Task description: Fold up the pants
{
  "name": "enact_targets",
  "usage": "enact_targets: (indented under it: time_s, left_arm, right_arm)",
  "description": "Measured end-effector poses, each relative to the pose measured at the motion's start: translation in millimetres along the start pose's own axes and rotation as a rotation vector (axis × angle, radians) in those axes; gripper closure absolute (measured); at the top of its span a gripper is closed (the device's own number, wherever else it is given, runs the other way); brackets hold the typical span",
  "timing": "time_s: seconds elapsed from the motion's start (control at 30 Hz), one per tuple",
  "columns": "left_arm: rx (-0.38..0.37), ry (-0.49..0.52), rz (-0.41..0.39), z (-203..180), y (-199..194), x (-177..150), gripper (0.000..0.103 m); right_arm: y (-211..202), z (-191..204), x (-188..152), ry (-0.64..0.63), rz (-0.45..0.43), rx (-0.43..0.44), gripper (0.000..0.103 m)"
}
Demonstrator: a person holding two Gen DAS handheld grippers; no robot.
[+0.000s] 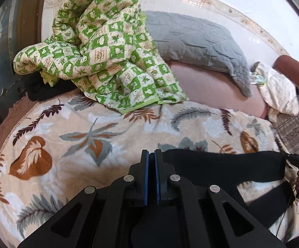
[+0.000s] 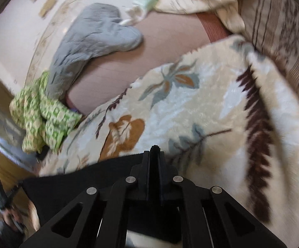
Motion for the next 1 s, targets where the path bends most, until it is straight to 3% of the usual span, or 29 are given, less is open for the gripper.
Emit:
enact_targets:
  time_s: [0.2, 0.37, 0.43, 0.5, 0.57, 0.6, 0.7, 0.73, 0.83, 0.93, 1.0]
  left_arm:
    - [-0.039, -0.014, -0.051, 13, -35, -69, 0.100]
    - [-0.124, -0.081, 0.014, 35, -44, -158, 0.097]
    - [-0.174, -0.149, 0.028, 48, -51, -185, 0.093]
    - [-0.226, -0.240, 0.023, 65, -60, -205, 0.073]
    - [-0.281, -0.369, 0.010, 85, -75, -221, 0.057]
    - [-0.311, -0.404, 0.004, 90, -78, -225, 0.054]
    - [-0.484, -0.555, 0.017, 101, -86, -233, 0.041]
    - [-0.554, -0.611, 0.035, 101, -85, -234, 0.040]
    - [-0.656, -0.742, 0.080, 96, -74, -240, 0.038]
    - [-0.706, -0.858, 0.151, 92, -55, -252, 0.038]
    - [-0.668, -0.895, 0.168, 95, -44, -257, 0.038]
  right_arm:
    - [-49, 5, -61, -0.182, -0.013, -0.085, 0.098]
    - [-82, 6, -129, -0.350, 0.048, -0.131, 0.096]
    - [-86, 2, -152, -0.368, 0.078, -0.195, 0.088]
    - [-95, -3, -171, -0.359, 0.080, -0.299, 0.063]
    - [-111, -2, -177, -0.342, 0.025, -0.302, 0.057]
    - [-120, 0, -176, -0.326, -0.006, -0.283, 0.056]
    - [-144, 7, -174, -0.252, -0.113, -0.242, 0.042]
    - [-148, 9, -171, -0.226, -0.140, -0.230, 0.039]
    - [-153, 21, -166, -0.170, -0.189, -0.170, 0.036]
    - [-138, 39, -166, -0.222, -0.166, -0.193, 0.036]
    - [-127, 47, -168, -0.268, -0.130, -0.230, 0.036]
Point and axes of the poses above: each gripper's, at about its wrist camera, not at the fingertips, and y roughly the way its jaws point, z to its left, x to its top, the point moved 4 cm from there along y, roughly the way its jaws point, and after that the axes turned 15 degrees about z, right-handed, at the moved point
